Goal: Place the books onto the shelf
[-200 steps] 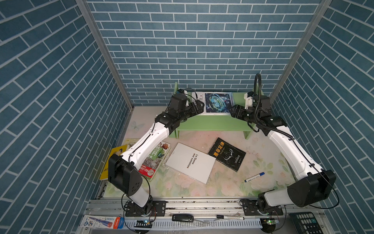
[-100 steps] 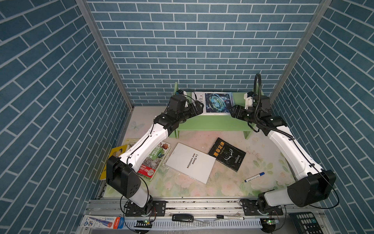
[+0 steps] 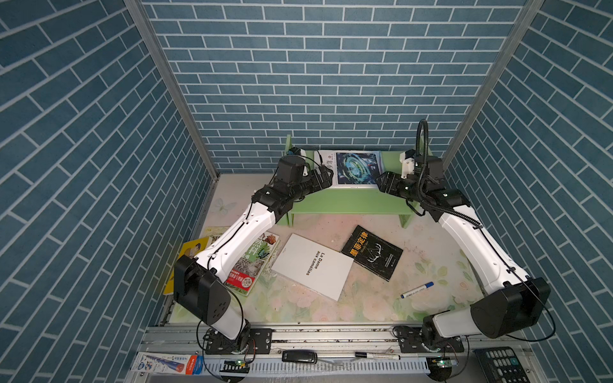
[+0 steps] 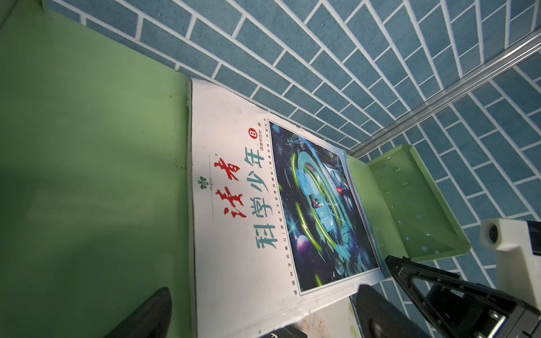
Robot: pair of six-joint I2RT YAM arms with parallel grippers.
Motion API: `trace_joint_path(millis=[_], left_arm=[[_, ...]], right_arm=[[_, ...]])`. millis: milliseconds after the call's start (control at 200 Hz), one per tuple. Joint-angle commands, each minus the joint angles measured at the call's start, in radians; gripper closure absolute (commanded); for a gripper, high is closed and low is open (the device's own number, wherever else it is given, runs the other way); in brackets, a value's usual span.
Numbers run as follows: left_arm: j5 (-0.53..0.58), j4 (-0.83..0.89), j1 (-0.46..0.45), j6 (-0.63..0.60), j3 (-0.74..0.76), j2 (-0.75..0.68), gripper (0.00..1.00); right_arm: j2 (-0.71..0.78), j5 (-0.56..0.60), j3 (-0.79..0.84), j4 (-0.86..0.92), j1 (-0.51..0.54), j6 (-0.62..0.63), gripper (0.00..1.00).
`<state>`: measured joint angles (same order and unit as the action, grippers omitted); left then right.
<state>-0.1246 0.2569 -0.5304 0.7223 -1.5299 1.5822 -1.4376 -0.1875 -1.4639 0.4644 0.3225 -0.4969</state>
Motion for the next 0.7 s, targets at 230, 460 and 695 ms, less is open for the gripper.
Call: trace_joint_path(millis=[230, 460, 695], left_arm=[[0.006, 0.010, 0.003, -0.022, 0.007, -0.005, 0.00], [0.009, 0.012, 0.005, -0.023, 0.003, 0.001, 0.00], [0.010, 0.019, 0.005, -0.023, -0.006, 0.010, 0.00]], right_arm=[[-0.028, -0.018, -0.038, 0.019, -0.002, 0.001, 0.24], [-0.035, -0.021, -0.039, 0.019, -0.003, 0.003, 0.24], [-0.039, -0.027, -0.042, 0.018, -0.002, 0.001, 0.24]])
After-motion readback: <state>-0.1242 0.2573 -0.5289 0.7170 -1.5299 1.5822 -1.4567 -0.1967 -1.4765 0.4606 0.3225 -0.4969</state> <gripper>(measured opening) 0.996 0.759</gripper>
